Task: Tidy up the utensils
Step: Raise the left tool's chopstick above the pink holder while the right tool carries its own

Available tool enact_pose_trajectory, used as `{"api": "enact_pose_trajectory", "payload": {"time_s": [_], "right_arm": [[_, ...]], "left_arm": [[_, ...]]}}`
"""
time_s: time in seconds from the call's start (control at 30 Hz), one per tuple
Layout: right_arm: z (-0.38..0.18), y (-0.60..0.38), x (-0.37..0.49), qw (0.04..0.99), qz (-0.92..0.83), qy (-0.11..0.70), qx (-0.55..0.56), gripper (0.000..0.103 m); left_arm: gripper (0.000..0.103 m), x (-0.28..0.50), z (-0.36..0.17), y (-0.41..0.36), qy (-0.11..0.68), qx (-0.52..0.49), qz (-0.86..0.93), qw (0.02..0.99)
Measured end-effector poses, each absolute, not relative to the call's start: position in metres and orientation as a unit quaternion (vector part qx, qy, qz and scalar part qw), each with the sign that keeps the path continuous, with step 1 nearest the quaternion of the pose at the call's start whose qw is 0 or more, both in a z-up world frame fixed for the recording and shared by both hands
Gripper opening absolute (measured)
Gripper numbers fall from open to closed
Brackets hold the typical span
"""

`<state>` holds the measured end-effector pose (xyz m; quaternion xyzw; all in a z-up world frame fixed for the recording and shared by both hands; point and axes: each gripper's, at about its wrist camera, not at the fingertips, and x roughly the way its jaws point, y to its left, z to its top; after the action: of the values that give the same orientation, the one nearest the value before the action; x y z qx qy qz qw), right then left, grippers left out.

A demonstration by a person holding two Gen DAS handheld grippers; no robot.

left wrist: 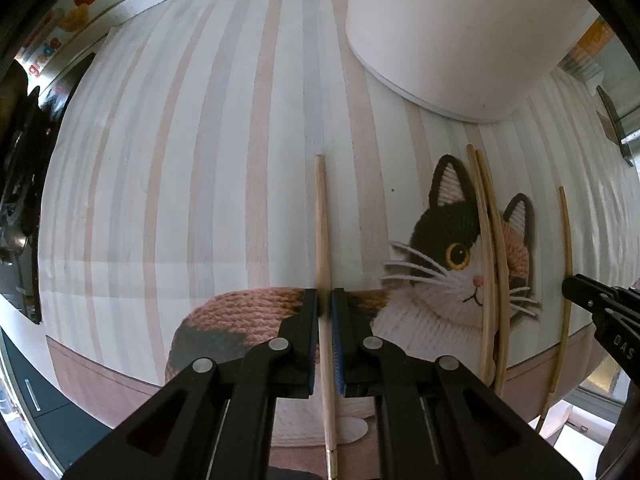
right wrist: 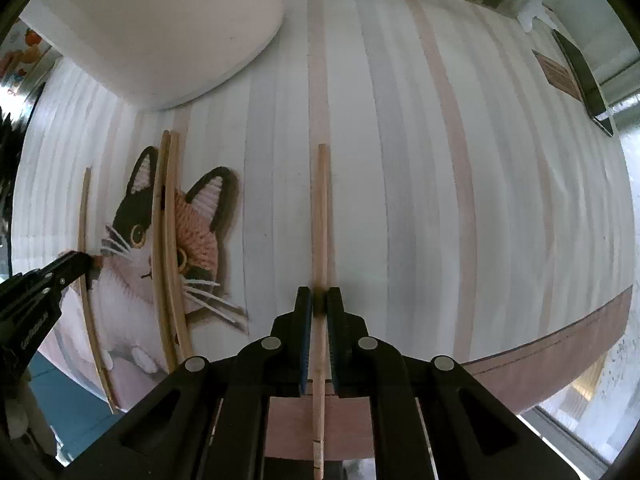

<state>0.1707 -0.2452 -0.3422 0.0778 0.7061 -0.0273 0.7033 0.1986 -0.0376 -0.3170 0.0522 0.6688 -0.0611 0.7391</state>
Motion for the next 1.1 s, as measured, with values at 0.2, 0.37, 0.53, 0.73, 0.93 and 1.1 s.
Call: {"api": "enact_pose_trajectory", "payload": {"time_s": [0.2, 0.37, 0.53, 0.73, 0.93, 1.1], "right_arm": [[-0.346, -0.217, 0.194, 0.7, -0.02, 0.71, 0.076, 0.025], [-0.346, -0.2, 0.2, 0.703, -0.022, 0.709, 0.038, 0.034], [-0.34, -0.2, 0.2, 0.714, -0.035, 0.696, 0.066, 0.007], [-0.31, -0.207, 0.196, 0.739, -0.04, 0.667, 0.088, 0.007], [-0.254, -0.209, 0.197, 0.79, -0.048, 0.603, 0.098, 0.007], [-0.228, -0.224, 0.199, 0.821, -0.049, 0.555, 0.12, 0.007]], "left_arm": [[0.005, 0.203, -0.316, -0.035, 0.67, 0.051, -0.063, 0.738], [0.005, 0.207, -0.317, -0.037, 0.67, 0.056, -0.063, 0.738], [0.004, 0.206, -0.313, -0.037, 0.657, 0.064, -0.053, 0.749], [0.004, 0.205, -0.284, -0.038, 0.626, 0.069, -0.054, 0.775], [0.004, 0.21, -0.24, -0.039, 0.584, 0.067, -0.054, 0.807], [0.004, 0.215, -0.194, -0.041, 0.539, 0.063, -0.061, 0.838]]}}
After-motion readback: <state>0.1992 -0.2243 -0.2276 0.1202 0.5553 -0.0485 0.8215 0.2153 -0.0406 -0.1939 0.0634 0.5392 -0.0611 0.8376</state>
